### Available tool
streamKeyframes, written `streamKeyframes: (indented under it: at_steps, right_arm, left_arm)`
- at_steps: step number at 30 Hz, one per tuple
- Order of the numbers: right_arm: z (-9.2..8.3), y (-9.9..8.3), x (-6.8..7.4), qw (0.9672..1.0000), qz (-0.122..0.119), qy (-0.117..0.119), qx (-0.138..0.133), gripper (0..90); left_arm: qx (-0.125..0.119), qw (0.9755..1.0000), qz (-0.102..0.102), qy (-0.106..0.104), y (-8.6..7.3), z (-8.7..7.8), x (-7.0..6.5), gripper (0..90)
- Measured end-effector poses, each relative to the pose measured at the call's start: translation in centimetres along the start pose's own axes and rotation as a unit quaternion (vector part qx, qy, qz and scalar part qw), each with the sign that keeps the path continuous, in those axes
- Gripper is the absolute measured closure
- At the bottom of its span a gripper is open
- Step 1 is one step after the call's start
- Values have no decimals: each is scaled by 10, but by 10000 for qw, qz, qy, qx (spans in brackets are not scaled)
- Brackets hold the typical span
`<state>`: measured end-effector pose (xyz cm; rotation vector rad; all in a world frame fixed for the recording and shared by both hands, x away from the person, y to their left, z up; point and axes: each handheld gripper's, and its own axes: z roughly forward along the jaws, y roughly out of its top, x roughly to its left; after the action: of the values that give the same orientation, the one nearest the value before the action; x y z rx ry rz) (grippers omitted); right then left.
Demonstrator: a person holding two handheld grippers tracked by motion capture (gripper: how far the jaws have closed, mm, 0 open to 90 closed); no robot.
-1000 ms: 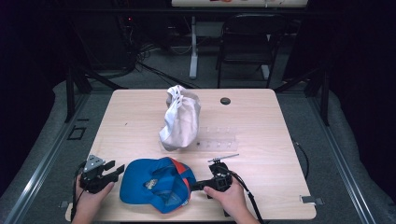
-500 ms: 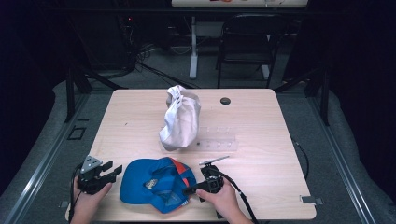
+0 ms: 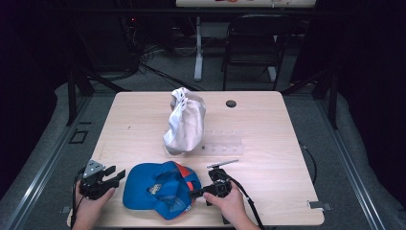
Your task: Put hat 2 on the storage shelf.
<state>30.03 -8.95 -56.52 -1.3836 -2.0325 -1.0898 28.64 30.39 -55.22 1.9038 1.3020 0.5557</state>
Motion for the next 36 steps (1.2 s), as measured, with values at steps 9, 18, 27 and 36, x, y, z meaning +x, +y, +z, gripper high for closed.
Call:
streamKeyframes:
  at_steps: [9,18,27,36]
  right_arm:
    - [-2,1,-1,10000,59,-30,7,778]
    - [-7,2,1,9999,100,-1,-27,780]
    - [-12,5,7,9984,128,212,-512,780]
    - [-46,24,15,9994,193,284,-34,781]
  left_arm:
    - [17,10000,13,0,0,-1,0,537]
    - [30,10000,61,2,0,1,-1,536]
    - [111,9998,155,-2,0,2,-5,537]
    - [85,9998,185,-10,1,4,-6,537]
